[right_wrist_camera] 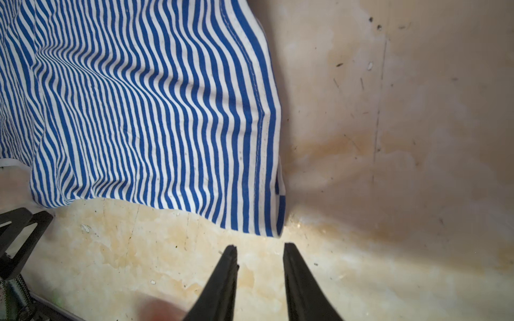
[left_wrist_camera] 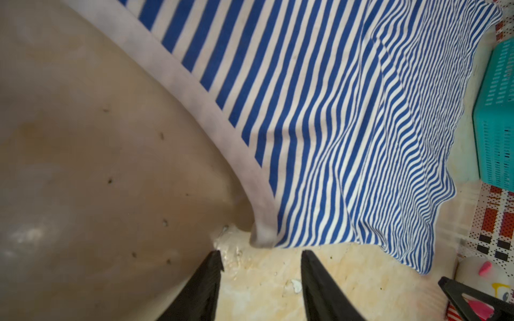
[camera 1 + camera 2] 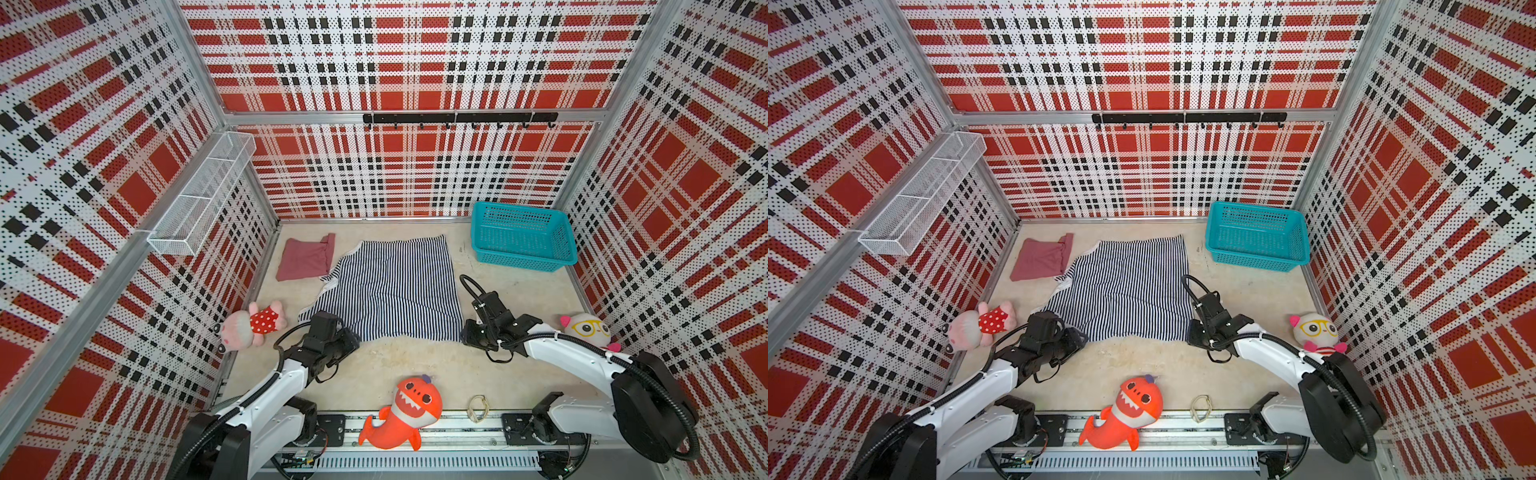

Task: Fold and stack tank tops
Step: Smooth out the tank top at the center of the table.

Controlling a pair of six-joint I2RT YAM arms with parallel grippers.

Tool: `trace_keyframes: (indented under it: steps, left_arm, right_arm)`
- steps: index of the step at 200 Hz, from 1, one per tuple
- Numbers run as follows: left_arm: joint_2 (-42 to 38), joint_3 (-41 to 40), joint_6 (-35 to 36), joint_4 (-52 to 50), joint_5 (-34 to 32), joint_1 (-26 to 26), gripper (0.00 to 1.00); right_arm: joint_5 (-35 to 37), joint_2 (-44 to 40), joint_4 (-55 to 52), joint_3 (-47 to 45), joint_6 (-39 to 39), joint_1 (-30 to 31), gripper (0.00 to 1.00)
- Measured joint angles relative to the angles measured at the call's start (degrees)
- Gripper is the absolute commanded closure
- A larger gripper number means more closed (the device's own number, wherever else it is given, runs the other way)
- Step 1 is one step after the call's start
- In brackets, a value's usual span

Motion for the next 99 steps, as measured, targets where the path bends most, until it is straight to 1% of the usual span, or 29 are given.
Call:
trace_keyframes:
  steps: [17,38,99]
  left_arm:
    - [1.0,0.0,-0.1,0.8,-0.1,0.0,0.55]
    - [2.3,0.0,-0.1,2.0,0.0,0.0,0.62]
    - [3.8,0.0,-0.2,3.3,0.2,0.0,0.73]
  right_arm:
    - [-0.3,0.0,0.0,0.0,0.0,0.0,0.69]
    - [-0.8,0.0,0.0,0.0,0.0,0.0,0.69]
    - [-1.4,2.4,1.6,0.0,0.2,0.0,0.66]
